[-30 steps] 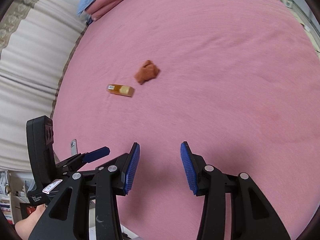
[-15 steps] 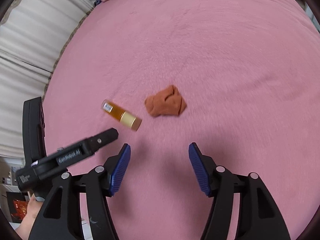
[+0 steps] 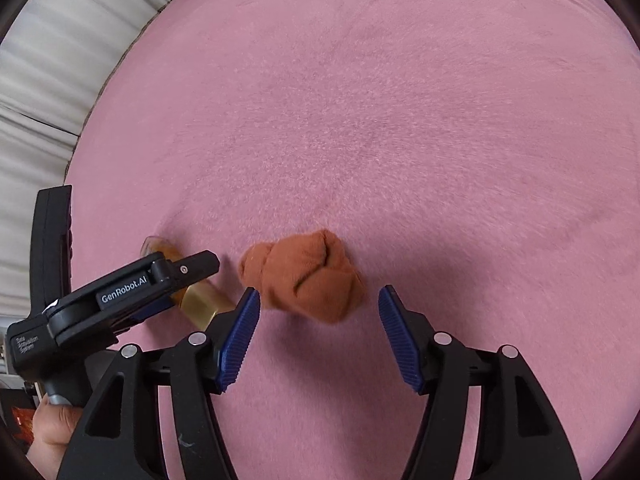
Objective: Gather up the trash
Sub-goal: 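Grasp the amber perfume bottle with left tool while right grasps orange glove, then carry the perfume bottle and orange glove over the yellow bin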
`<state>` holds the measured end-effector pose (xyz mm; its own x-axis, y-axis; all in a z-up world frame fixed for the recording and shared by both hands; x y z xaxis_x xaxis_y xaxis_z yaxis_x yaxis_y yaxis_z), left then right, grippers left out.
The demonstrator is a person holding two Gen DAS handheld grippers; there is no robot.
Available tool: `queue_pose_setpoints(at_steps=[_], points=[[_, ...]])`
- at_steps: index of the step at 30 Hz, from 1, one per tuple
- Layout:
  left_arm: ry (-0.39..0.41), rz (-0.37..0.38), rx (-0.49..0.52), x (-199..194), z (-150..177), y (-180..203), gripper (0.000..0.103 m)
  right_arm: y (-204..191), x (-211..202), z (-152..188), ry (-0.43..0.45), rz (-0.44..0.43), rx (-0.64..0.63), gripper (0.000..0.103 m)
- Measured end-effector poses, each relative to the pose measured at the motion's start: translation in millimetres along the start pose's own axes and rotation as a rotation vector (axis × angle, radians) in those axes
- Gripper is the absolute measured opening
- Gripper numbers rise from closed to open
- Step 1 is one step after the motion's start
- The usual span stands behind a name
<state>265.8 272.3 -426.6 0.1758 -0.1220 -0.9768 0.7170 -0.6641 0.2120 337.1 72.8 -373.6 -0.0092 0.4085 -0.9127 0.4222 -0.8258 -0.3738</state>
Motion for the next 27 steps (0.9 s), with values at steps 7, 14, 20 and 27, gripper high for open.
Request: queue_pose_setpoints(at_steps=[7,14,20,27], points=[[-0.009,-0.115,0.045,6.2,-9.8,-0.3,0.054,-2.7,21.8,0.9,-0.032,-0.017,0.037,0.041],[0.020,-0.009,0.010,-5.9,4.2,-10.6,0.038,-2.0,10.3,12.7,-0.018,-0.056,0.067,0.027],[-0.007,0.099,0.034,-13.7,36.3,-14.9,0.035,8.2,-14.8,41.7,-0.013,-0.089,0.096,0.027],[-0.082,0.172,0.115,-15.6,100.7,-14.8,0.034,24.0,-47.0,95.3,-0.012,-0.098,0.134,0.027]])
Point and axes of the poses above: each gripper's, at about its wrist camera, not at the fingertips, and x roughly the way its jaws point, y to its right, z to its underside, the point moved 9 cm from there along x, roughly the way its jaws point, and after that the axes turned 4 degrees about x, right-handed, at the moved point
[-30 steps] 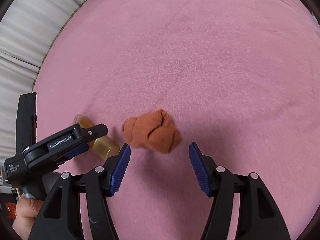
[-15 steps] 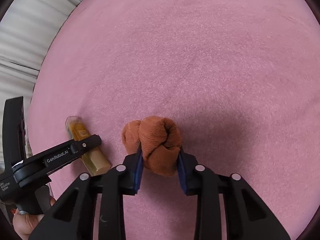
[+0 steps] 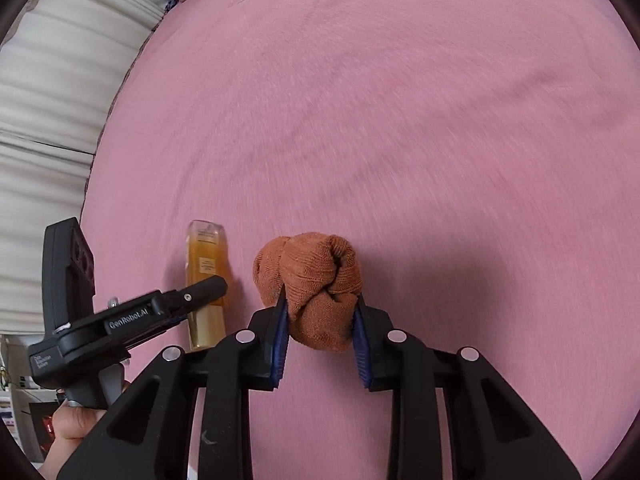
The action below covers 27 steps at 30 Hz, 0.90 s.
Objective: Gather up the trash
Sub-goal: 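Carry the perfume bottle and orange glove over the yellow bin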
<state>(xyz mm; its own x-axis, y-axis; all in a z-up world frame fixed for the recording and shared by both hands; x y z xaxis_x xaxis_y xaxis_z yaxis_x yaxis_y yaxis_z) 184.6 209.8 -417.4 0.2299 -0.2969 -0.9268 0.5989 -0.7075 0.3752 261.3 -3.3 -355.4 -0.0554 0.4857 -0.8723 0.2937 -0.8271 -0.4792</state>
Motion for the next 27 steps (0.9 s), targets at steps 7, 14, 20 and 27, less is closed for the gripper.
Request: queue_pose_setpoints(at_steps=[7,14,20,27], points=[[-0.074,0.049,0.026,-2.9,74.9,11.9,0.033,29.8,-36.0,57.9,0.012,-0.007,0.086,0.027],[-0.157,0.123,0.019,-2.0,154.4,34.1,0.033,57.2,-67.4,106.4,0.053,-0.030,0.192,0.027],[-0.194,0.142,0.099,-9.5,202.0,66.3,0.033,89.1,-105.6,145.6,0.108,-0.031,0.266,0.027],[-0.230,0.154,0.279,-17.2,244.3,144.3,0.033,135.0,-168.3,180.7,0.209,-0.026,0.337,0.027]])
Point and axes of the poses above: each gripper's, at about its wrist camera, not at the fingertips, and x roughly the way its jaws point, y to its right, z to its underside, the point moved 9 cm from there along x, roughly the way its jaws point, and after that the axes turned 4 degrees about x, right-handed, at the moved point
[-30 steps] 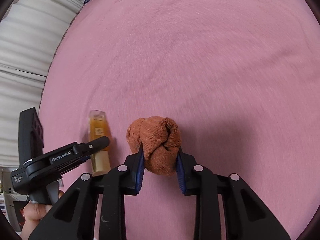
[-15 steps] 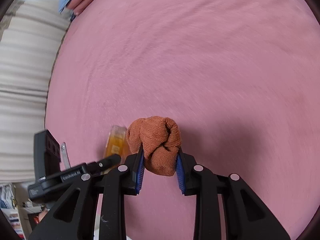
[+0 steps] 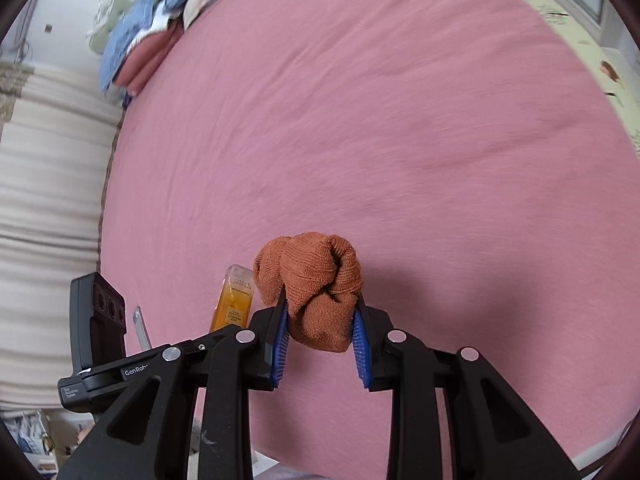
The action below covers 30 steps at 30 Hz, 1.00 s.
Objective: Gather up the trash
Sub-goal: 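Carry the perfume bottle and orange glove over the yellow bin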
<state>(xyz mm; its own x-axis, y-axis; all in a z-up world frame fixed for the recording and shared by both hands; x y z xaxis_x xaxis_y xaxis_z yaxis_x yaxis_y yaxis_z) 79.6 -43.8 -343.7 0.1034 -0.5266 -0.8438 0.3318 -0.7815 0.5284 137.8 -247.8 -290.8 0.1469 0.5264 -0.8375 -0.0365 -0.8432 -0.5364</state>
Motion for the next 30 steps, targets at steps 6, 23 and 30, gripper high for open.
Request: queue_pose_setpoints(at_steps=[6,23,30], points=[[-0.033,0.007,0.113,24.6,25.2,84.7,0.033,53.9,-52.5,-3.0,0.065,0.014,0.043,0.027],[-0.172,0.003,0.341,154.8,70.1,303.1,0.033,241.1,-179.5,-47.8,0.196,0.041,0.209,0.027],[-0.215,-0.021,0.414,200.2,72.1,362.2,0.033,313.2,-211.4,-67.2,0.223,0.050,0.281,0.027]])
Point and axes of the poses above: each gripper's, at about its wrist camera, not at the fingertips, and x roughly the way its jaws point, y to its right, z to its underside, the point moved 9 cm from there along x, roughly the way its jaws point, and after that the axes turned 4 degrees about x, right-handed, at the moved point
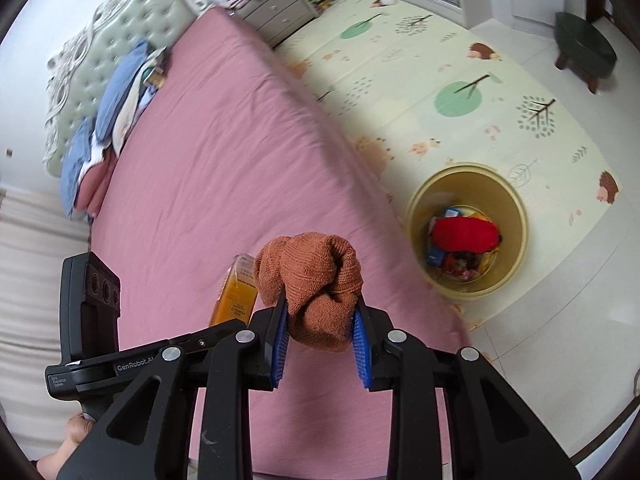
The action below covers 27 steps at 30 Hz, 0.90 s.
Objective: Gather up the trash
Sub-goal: 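Carry the perfume bottle and orange glove over the yellow bin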
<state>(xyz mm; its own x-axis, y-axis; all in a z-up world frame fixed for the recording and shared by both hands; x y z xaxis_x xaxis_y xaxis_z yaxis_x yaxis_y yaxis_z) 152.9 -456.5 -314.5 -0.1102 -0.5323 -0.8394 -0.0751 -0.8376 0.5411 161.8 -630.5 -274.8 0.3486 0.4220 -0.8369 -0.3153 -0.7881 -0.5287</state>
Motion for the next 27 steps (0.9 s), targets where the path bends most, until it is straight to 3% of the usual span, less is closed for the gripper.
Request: queue_pose_setpoints(at_steps=[14,25,27], points=[[-0.091,-0.029,0.128,75.5,-45.8,84.2,0.033,94.3,-14.3,-48.4,0.032,0.027,0.124,0.027],[-0.149,-0.070,0.209,115.5,-49.8,101.5,0.033,127.3,-16.1,-67.4,0.036,0.050,0.153,0.029],[-0.145,-0.069,0.230,119.2,-51.1,108.2,0.034,131.3,-17.6,-70.2,0.037,0.054,0.158,0.036]])
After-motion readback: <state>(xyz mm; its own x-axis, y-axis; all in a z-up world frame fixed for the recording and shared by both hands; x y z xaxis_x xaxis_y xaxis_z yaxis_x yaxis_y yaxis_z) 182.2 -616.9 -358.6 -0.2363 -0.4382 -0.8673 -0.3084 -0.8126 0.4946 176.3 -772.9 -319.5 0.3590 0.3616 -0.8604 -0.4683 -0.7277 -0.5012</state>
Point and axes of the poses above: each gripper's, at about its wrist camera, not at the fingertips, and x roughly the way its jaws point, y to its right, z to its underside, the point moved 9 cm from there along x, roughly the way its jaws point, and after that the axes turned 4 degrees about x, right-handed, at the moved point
